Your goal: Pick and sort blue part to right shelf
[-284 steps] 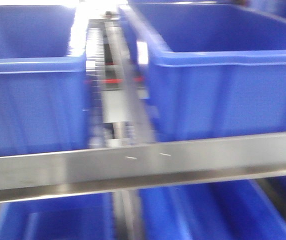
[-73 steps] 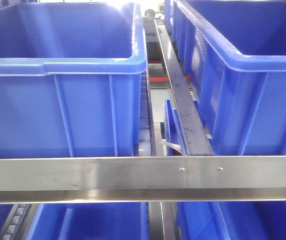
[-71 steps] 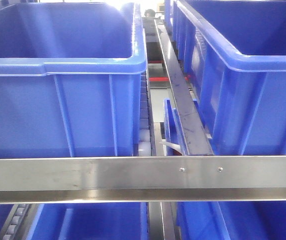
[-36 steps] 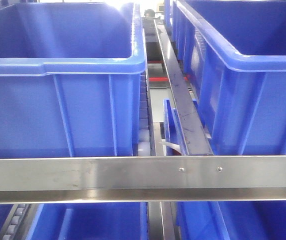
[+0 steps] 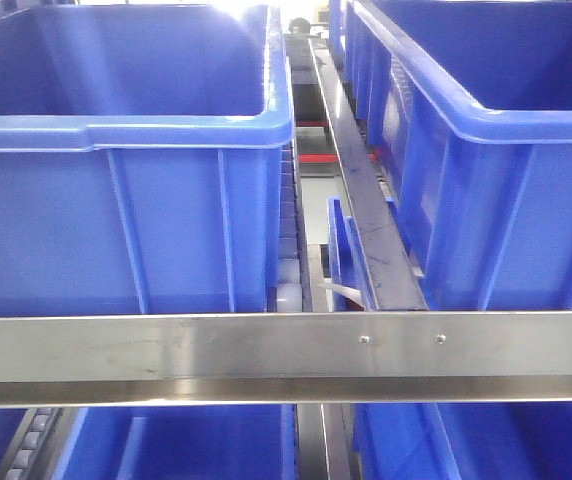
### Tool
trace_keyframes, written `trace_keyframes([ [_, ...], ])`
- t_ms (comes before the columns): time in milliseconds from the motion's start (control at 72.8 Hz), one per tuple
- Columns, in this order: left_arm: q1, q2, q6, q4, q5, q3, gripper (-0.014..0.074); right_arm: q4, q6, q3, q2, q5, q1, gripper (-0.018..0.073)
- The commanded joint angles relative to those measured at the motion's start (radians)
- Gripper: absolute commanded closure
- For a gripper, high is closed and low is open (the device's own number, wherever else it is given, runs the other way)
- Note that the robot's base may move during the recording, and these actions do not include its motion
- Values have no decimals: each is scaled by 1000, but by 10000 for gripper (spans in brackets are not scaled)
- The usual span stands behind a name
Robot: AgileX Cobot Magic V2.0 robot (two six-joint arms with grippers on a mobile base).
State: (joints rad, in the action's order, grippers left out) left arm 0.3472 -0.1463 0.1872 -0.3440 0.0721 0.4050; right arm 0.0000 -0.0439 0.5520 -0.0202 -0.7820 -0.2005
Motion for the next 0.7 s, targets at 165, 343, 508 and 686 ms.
trace_keyframes([
  [165, 5, -406, 3, 79, 129, 347, 260, 0, 6, 25, 19, 98, 1, 344],
  [343, 5, -704, 3, 143, 224, 536, 260, 0, 6, 25, 19, 98, 1, 344],
  [508, 5, -970, 3, 205, 350, 724, 260, 0, 6, 25, 19, 98, 1, 344],
  [686, 5, -1252, 3, 233, 597, 964, 260, 0, 6, 25, 19, 98, 1, 344],
])
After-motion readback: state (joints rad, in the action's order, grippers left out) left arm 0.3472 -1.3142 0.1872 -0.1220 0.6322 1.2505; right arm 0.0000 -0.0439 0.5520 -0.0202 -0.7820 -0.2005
